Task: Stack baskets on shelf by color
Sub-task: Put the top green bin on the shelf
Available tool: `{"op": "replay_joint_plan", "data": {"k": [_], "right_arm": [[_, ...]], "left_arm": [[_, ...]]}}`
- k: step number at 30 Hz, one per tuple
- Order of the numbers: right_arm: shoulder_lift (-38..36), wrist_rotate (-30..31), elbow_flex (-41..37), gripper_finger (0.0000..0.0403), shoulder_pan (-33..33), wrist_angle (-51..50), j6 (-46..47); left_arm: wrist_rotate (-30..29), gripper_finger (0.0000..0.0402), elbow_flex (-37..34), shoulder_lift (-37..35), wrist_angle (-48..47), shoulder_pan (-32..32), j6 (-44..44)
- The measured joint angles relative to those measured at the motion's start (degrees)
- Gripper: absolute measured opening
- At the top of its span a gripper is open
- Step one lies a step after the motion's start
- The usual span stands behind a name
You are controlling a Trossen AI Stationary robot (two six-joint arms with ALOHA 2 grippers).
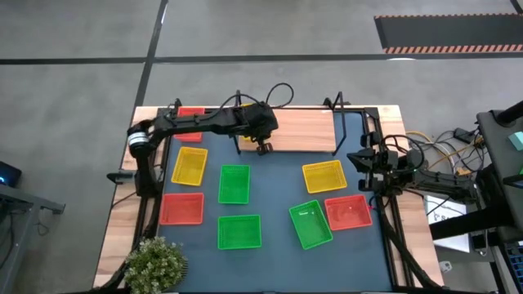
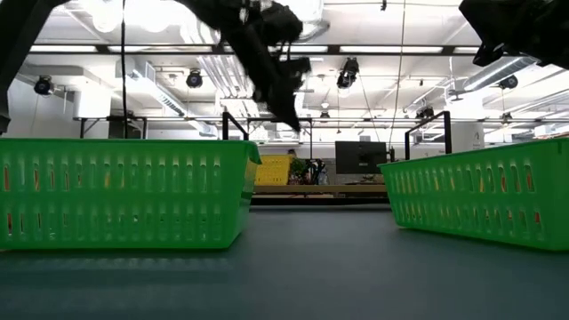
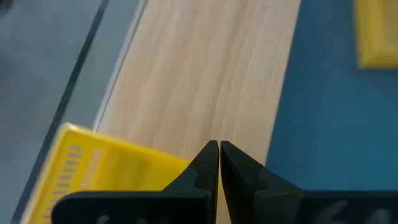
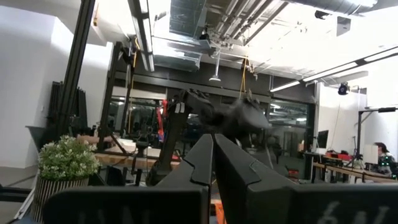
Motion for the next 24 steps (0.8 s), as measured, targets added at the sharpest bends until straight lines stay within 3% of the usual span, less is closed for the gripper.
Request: {"op": "replay_joint_plan", "data": {"k": [5,12,16,24], "right_arm": [[0.1,0.1,0.0,0.0009,0.0,-0.7,-0.4],[3.4,-1.7,2.5,0.0009,0.4,-0.8,0.4],[9.0,-6.1,6.2,0.0009,2.1,-0.8,0.6],[24.5,-3.5,14.6,0.0009,9.0,-0.8,-0.7]], "left_arm": [[1.8,0.0,-0.1,-4.7,0.1,-6.6,-0.7],[2.0,0.0,-7.6,-11.6,9.3,-19.2,2.0],[2.1,0.0,-14.7,-16.3,18.1,-24.4,6.1],[2.0,0.0,-32.3,-27.9,39.9,-27.2,10.5]]}}
